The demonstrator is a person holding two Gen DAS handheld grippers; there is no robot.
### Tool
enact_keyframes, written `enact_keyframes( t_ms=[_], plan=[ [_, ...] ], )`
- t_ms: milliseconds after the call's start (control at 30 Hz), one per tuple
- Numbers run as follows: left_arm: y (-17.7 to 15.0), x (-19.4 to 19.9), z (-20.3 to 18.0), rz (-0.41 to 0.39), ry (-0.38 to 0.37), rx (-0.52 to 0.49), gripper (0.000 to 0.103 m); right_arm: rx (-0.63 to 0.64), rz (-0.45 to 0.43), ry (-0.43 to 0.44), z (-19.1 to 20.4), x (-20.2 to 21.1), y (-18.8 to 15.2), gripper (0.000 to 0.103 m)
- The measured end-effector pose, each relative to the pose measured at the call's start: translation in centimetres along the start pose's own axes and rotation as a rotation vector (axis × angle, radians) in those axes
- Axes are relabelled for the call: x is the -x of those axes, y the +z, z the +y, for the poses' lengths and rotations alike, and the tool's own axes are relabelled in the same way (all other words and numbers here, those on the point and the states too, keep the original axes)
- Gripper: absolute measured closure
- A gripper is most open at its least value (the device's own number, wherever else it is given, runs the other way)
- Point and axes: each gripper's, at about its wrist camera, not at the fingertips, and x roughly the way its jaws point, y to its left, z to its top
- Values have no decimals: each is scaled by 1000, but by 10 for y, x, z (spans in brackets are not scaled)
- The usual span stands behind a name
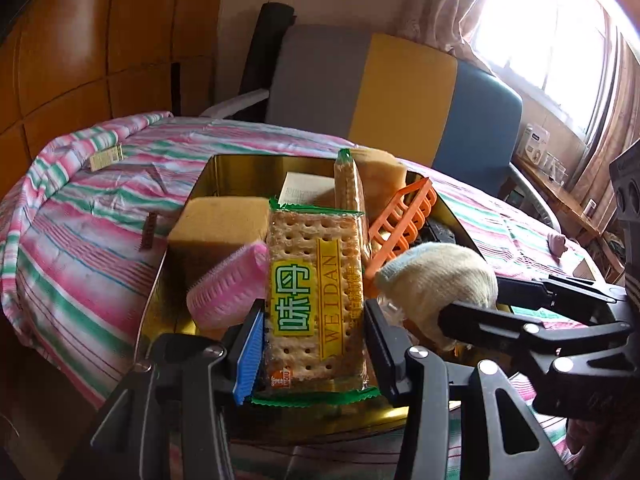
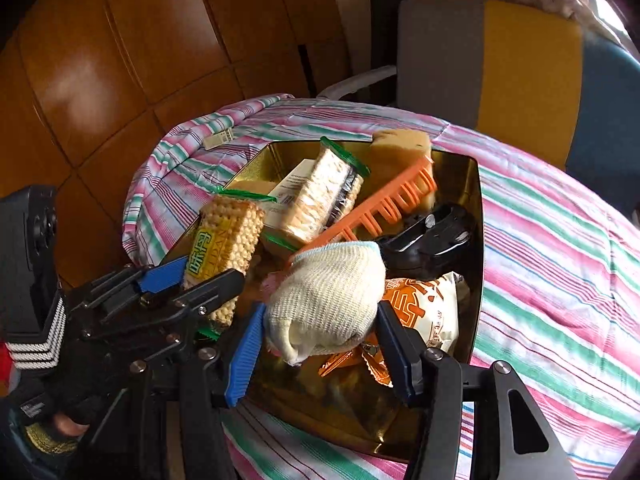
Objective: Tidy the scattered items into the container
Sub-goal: 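Carry the cracker pack and cream sock into the gold box and open both tools, then move both tools back from the gold box over the table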
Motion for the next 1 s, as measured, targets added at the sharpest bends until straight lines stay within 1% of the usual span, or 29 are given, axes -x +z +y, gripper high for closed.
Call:
enact_keyframes(
  t_ms=[33, 167, 233, 367, 533, 633, 700, 800, 867, 1000],
  plan=[
    [-2, 1, 0, 5, -6, 4, 55, -7, 2, 10, -1, 1, 0, 43],
    [-7, 8, -2, 7, -5, 5, 55, -46, 15, 61, -5, 5, -3, 43],
    [-9, 12, -2, 4, -5, 8, 55, -58, 24, 71, -5, 4, -6, 42],
    [-13, 17, -3, -2, -2, 8, 54, -72, 18, 64, -3, 7, -14, 41],
    [-15, 31, -4, -38, 20, 27, 54, -121, -24, 67, -13, 30, -30, 41],
    [-20, 41, -12, -51, 3, 21, 54, -170, -54, 71, -27, 50, -46, 41],
    [-23, 48, -23, -60, -21, -3, 54, -211, -64, 48, -43, 63, -60, 41],
    [-30, 54, -47, -56, -71, -65, 54, -274, -73, -3, -72, 85, -85, 41],
    [-33, 52, -66, -39, -113, -98, 54, -331, -79, -47, -96, 102, -104, 40],
    [-41, 44, -108, 16, -204, -169, 54, -461, -99, -167, -148, 143, -146, 39]
  ],
)
